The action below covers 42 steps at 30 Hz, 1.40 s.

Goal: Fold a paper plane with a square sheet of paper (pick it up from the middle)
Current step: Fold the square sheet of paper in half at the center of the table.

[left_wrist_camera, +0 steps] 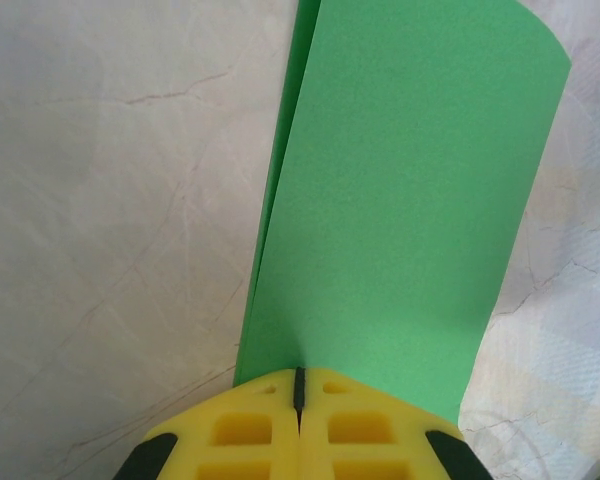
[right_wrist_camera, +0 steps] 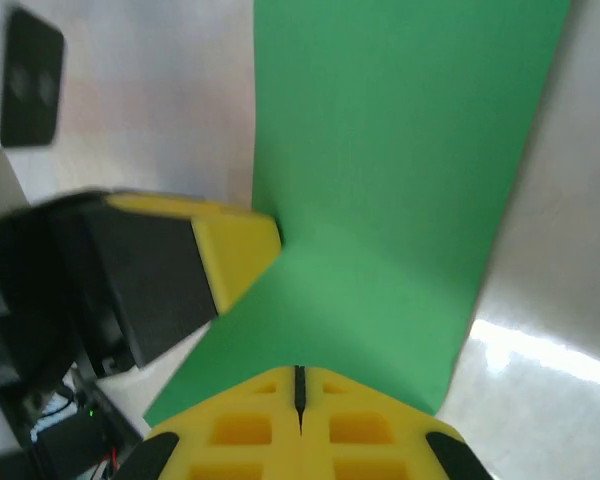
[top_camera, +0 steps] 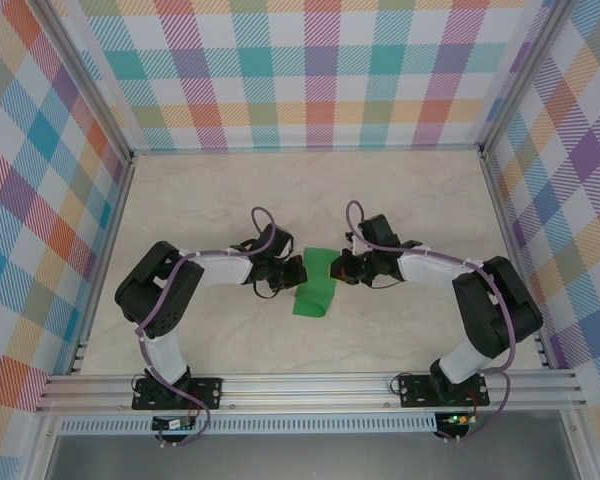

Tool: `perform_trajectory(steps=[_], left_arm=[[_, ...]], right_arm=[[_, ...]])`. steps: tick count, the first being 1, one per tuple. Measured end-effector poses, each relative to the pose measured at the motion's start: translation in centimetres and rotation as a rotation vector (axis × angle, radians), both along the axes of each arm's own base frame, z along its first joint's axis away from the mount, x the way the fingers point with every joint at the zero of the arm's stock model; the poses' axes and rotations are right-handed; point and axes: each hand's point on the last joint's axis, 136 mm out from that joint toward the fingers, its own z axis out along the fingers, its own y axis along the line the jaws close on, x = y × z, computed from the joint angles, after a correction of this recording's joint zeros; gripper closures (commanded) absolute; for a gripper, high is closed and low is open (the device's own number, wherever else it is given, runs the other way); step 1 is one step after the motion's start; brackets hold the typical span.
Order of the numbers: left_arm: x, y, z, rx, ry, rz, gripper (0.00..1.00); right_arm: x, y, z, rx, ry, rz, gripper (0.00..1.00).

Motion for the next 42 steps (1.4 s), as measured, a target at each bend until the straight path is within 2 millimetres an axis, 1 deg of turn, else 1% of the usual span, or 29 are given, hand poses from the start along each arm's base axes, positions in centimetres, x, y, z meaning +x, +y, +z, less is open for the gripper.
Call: perform_trajectory(steps=[3,5,10,12,18,22,28,33,36,39,41,42], left_arm=[[0.0,0.0,0.0,0.0,0.0,0.0,1.0],[-0.1,-0.1,0.0,0.003,-0.001,-0.002,1.0],[-0.1,-0.1,0.0,0.004,0.001,0.003,1.0],[-0.1,-0.1,0.0,0.004,0.002,0.007,1.0],[-0.1,-0.1,-0.1,0.007,0.004,0.013,1.0],[-0.1,-0.1,-0.1,0.008,0.003,0.013,1.0],[-0.1,-0.1,-0.1,0.011,0.001,0.015,1.0],[-0.1,-0.1,-0.1,0.011,0.001,0.015,1.0],[-0.1,-0.1,-0.1,0.011,0.001,0.015,1.0],[-0.1,-0.1,-0.1,0.011,0.0,0.015,1.0],[-0.1,-0.1,-0.1,0.011,0.001,0.015,1.0],[-0.1,-0.1,-0.1,0.011,0.001,0.015,1.0]], right_arm=[[-0.7,1.2,-0.3,0.02,0.019,0.027,1.0],[-1.2,1.9,-1.0,0.024,0.037,0.046,1.0],[-2.1,2.4,-3.0,0.006,0.096,0.071,1.0],[-2.3,2.4,-3.4,0.002,0.109,0.074,1.0],[-2.8,2.2,-3.8,-0.006,0.117,0.091,1.0],[-4.0,1.4,-4.8,-0.023,0.133,0.111,1.0],[-5.1,0.7,-4.8,-0.03,0.118,0.135,1.0],[-6.6,-0.4,-4.7,-0.048,0.115,0.158,1.0],[-7.0,-0.7,-4.0,-0.055,0.111,0.164,1.0],[-6.3,-0.3,-2.3,-0.034,0.071,0.167,1.0],[-5.1,0.6,-0.6,-0.008,0.022,0.169,1.0],[-4.6,1.0,-0.1,0.0,0.006,0.171,1.0]])
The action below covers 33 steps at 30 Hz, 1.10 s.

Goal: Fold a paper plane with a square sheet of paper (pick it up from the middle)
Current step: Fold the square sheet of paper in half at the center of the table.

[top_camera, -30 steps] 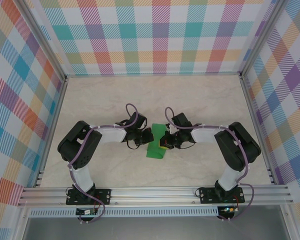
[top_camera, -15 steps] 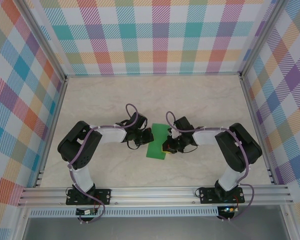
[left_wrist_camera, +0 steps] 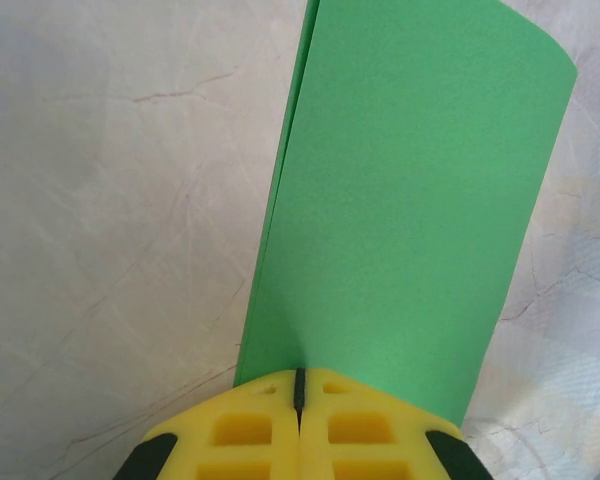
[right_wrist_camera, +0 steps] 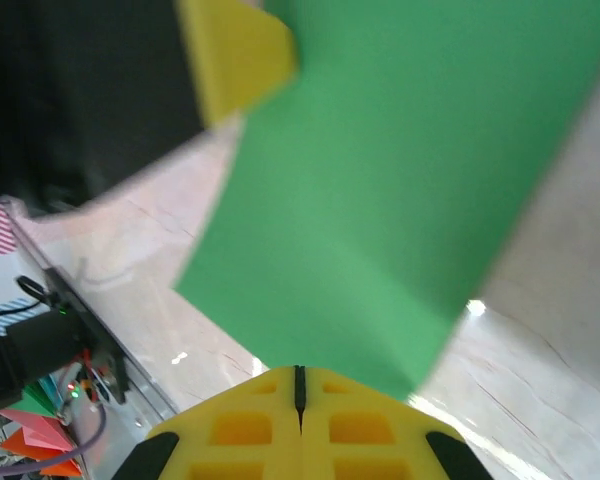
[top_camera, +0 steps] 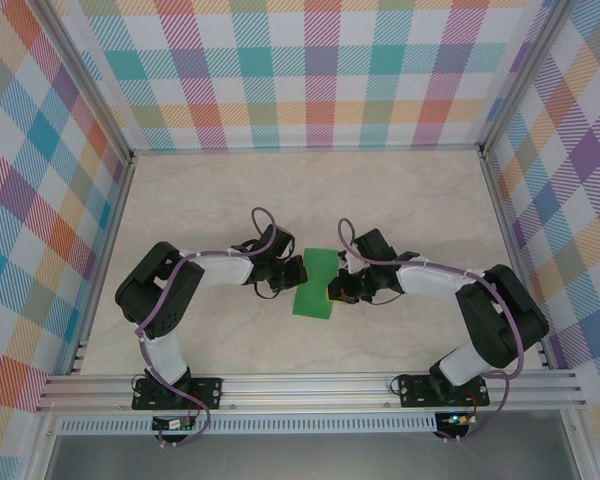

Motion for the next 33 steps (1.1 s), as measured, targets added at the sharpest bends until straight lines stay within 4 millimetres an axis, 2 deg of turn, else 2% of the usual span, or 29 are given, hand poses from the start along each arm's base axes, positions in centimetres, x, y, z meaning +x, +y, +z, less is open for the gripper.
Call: perform_trajectory(steps=[2,4,11,15,22,28,33], left_arm=[[0.0,0.0,0.0,0.0,0.0,0.0,1.0],[0.0,0.0,0.0,0.0,0.0,0.0,1.0],[0.0,0.0,0.0,0.0,0.0,0.0,1.0],[0.0,0.0,0.0,0.0,0.0,0.0,1.0],[0.0,0.0,0.0,0.0,0.001,0.002,1.0],[0.0,0.0,0.0,-0.001,0.001,0.002,1.0],[0.0,0.0,0.0,0.0,0.001,0.003,1.0]], right_arm=[[1.1,0.9,0.8,0.019,-0.026,0.007,1.0],[1.6,1.8,0.4,0.02,-0.029,0.018,1.0],[-0.2,2.6,-3.3,-0.025,0.05,0.055,1.0],[-1.3,1.9,-4.8,-0.039,0.077,0.056,1.0],[-2.2,1.2,-5.0,-0.002,0.032,0.066,1.0],[-4.5,-0.5,-5.0,-0.002,0.027,0.077,1.0],[-5.7,-2.2,-4.5,-0.072,0.054,0.055,1.0]])
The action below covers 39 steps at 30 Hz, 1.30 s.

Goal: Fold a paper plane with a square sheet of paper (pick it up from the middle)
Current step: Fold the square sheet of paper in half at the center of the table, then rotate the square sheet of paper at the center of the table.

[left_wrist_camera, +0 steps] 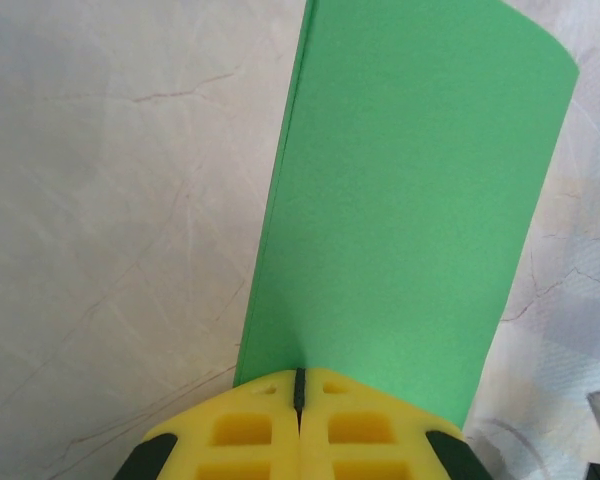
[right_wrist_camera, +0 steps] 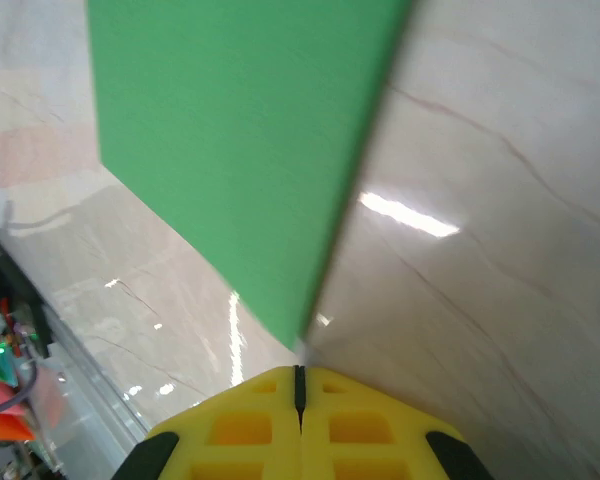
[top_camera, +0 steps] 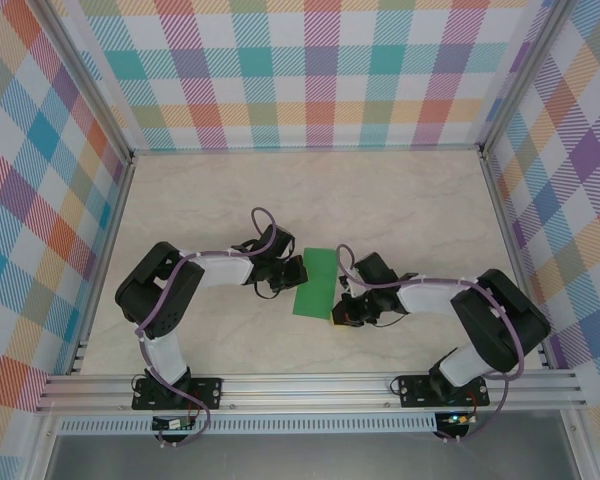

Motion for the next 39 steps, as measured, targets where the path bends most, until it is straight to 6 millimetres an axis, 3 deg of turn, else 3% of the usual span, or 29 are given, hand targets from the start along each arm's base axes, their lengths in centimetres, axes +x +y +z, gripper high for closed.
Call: perform_trajectory(steps=[3,7,9,12,16,20,25,29,33,39], left_arm=[[0.0,0.0,0.0,0.0,0.0,0.0,1.0],[0.0,0.0,0.0,0.0,0.0,0.0,1.0],[0.0,0.0,0.0,0.0,0.0,-0.001,1.0],[0.0,0.0,0.0,0.001,-0.002,-0.004,1.0],[0.3,0.1,0.2,0.028,-0.03,-0.033,1.0],[0.5,0.1,0.7,0.096,-0.105,-0.115,1.0],[1.0,0.8,1.6,0.182,-0.187,-0.217,1.0],[1.1,2.1,1.8,0.257,-0.198,-0.256,1.0],[0.8,2.8,2.0,0.289,-0.182,-0.251,0.97],[-1.7,5.4,3.1,0.285,-0.136,-0.137,0.89]], right_arm=[[0.6,-0.3,1.8,-0.016,-0.042,-0.017,1.0],[4.0,1.5,5.1,0.017,-0.143,-0.037,1.0],[5.8,2.8,5.6,0.028,-0.166,-0.039,1.0],[8.0,4.0,4.1,0.003,-0.162,-0.051,1.0],[9.2,3.2,1.4,-0.075,-0.129,-0.095,1.0],[12.0,2.6,1.3,-0.113,-0.144,-0.156,1.0],[16.0,3.5,1.5,-0.134,-0.184,-0.196,1.0],[16.1,3.2,0.2,-0.172,-0.157,-0.217,1.0],[15.9,2.5,0.1,-0.199,-0.148,-0.262,1.0],[12.7,-1.4,0.0,-0.303,-0.078,-0.416,1.0]])
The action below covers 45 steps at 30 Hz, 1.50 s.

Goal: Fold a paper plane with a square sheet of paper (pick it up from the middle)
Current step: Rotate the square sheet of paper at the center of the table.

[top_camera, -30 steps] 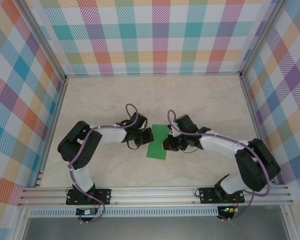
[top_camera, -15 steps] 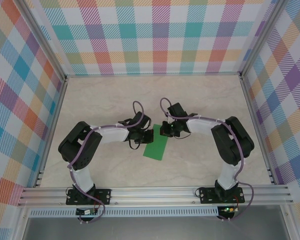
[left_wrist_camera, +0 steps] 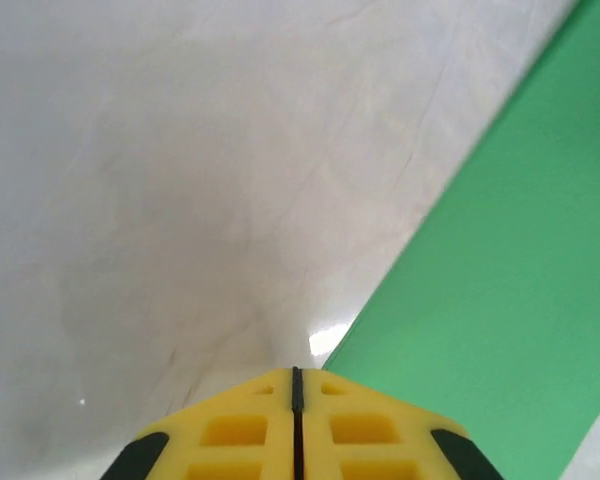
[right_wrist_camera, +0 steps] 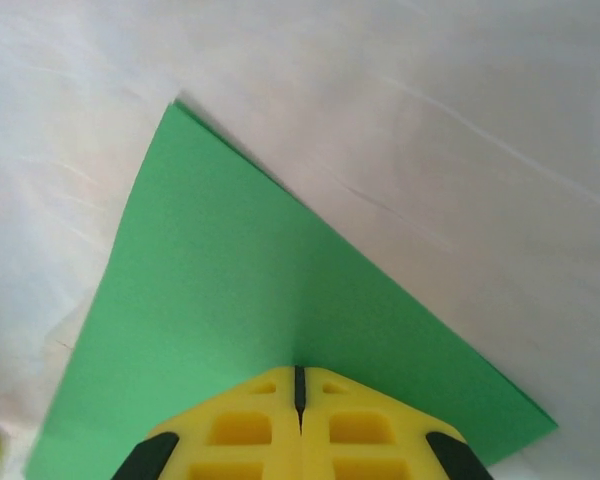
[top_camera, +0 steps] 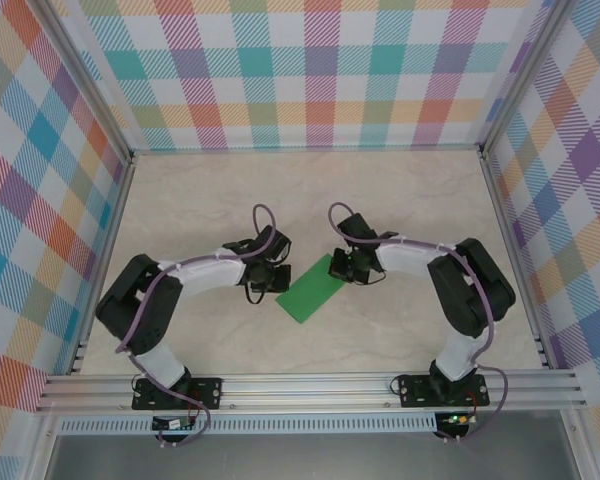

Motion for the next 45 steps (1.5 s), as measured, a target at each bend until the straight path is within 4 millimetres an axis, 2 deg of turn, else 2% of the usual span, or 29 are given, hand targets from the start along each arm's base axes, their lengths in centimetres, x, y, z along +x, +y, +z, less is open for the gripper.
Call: perform_trajectory(steps=[4,8,12,17,23,25,28,34,39,45], left_arm=[[-2.2,0.8,1.9,-0.102,-0.021,0.117,0.89],[-4.2,0.5,3.1,-0.233,-0.038,0.21,1.0],[-5.1,-1.0,3.7,-0.34,-0.033,0.27,1.0],[-5.5,-4.2,4.6,-0.45,-0.028,0.281,1.0],[-6.7,-7.8,1.9,-0.453,0.023,0.279,1.0],[-6.9,-8.3,1.0,-0.45,0.029,0.287,1.0],[-6.7,-8.6,0.5,-0.451,0.022,0.309,1.0],[-5.8,-9.2,0.8,-0.489,-0.003,0.352,1.0],[-5.9,-9.7,-0.3,-0.487,0.009,0.368,1.0],[-6.1,-9.3,-1.0,-0.486,0.011,0.393,1.0]], right_arm=[[-3.3,-1.5,0.0,0.017,0.037,-0.057,1.0],[-5.4,-1.2,0.8,0.107,0.014,-0.024,1.0],[-5.8,0.7,2.3,0.249,-0.026,0.04,1.0],[-7.2,2.0,2.2,0.343,-0.015,0.1,1.0],[-7.4,3.0,2.8,0.397,-0.035,0.132,1.0],[-7.5,3.0,2.8,0.399,-0.039,0.133,1.0],[-7.5,3.0,2.4,0.396,-0.034,0.133,1.0],[-7.9,3.1,1.0,0.385,0.004,0.137,1.0],[-8.4,3.5,0.0,0.385,0.031,0.154,1.0],[-8.3,3.6,-0.1,0.386,0.03,0.154,1.0]])
